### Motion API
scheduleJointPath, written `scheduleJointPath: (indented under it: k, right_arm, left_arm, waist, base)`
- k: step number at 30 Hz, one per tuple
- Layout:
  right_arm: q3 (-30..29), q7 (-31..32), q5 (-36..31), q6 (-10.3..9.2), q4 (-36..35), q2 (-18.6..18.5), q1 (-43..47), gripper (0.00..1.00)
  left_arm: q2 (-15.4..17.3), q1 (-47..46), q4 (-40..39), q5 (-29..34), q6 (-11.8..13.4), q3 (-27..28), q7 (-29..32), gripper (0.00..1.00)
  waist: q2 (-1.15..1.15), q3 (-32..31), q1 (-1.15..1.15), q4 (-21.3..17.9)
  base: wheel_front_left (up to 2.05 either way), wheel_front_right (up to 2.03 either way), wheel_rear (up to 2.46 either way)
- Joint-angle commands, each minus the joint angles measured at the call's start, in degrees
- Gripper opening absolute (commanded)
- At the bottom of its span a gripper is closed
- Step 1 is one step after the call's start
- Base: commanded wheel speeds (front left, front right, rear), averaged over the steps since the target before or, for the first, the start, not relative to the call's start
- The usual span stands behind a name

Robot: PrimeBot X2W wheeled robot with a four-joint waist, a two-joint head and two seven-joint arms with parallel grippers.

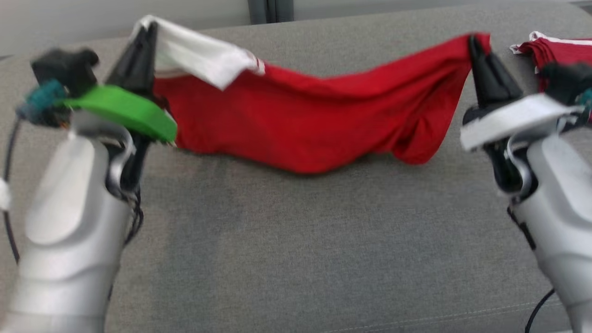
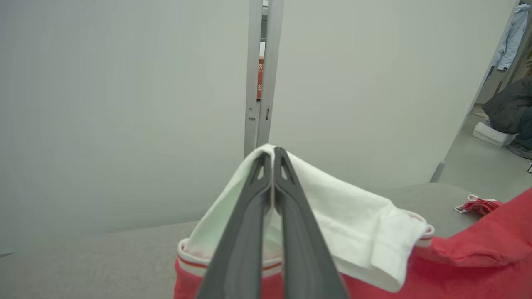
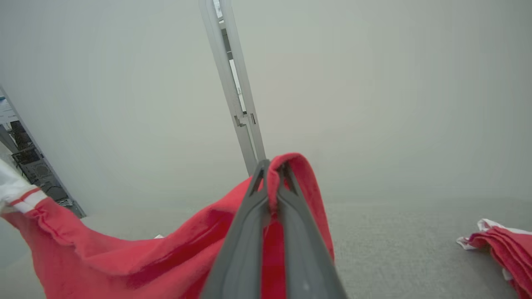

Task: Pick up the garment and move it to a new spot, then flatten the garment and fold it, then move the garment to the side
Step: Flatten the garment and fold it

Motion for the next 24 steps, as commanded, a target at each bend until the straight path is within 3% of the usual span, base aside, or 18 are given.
scheduleJointPath:
  k: [1, 7, 14, 19, 24]
  right_arm:
    - [0.57, 0.69, 1.41, 0.02, 1.02, -0.36, -4.59, 0.00]
    - [0.87, 4.62, 8.52, 0.02, 7.89, -0.94, -25.94, 0.00]
    - [1.57, 5.27, 11.36, 0.02, 16.85, -1.15, -46.39, 0.00]
    - [4.00, 4.34, 11.94, 0.02, 20.97, -2.20, -54.68, 0.00]
    - [8.16, 3.13, 13.30, 0.02, 23.23, -3.55, -57.15, 0.00]
  left_arm:
    - [0.38, -4.77, 1.49, -0.87, -0.24, 0.59, 1.19, 0.00]
    - [1.68, -28.16, 10.15, -2.73, -0.40, 2.86, 3.80, 0.00]
    - [0.37, -51.51, 20.41, -1.20, -0.18, 2.76, 1.09, 0.00]
    - [-0.48, -61.82, 25.42, 0.26, -0.38, 0.95, -1.25, 0.00]
    - [-1.16, -65.31, 29.86, -0.19, -0.41, -0.29, -3.85, 0.00]
  waist:
    - [0.00, 5.29, 0.00, -1.18]
    - [0.00, 11.18, 0.00, -2.19]
    - [0.00, 14.41, 0.00, -3.39]
    - [0.00, 16.05, 0.00, -3.68]
    - [0.00, 18.17, 0.00, -3.55]
  base:
    - [0.00, 0.00, 0.00]
    - [0.00, 0.00, 0.00]
    - [0.00, 0.00, 0.00]
    - [0.00, 0.00, 0.00]
    - [0.00, 0.00, 0.00]
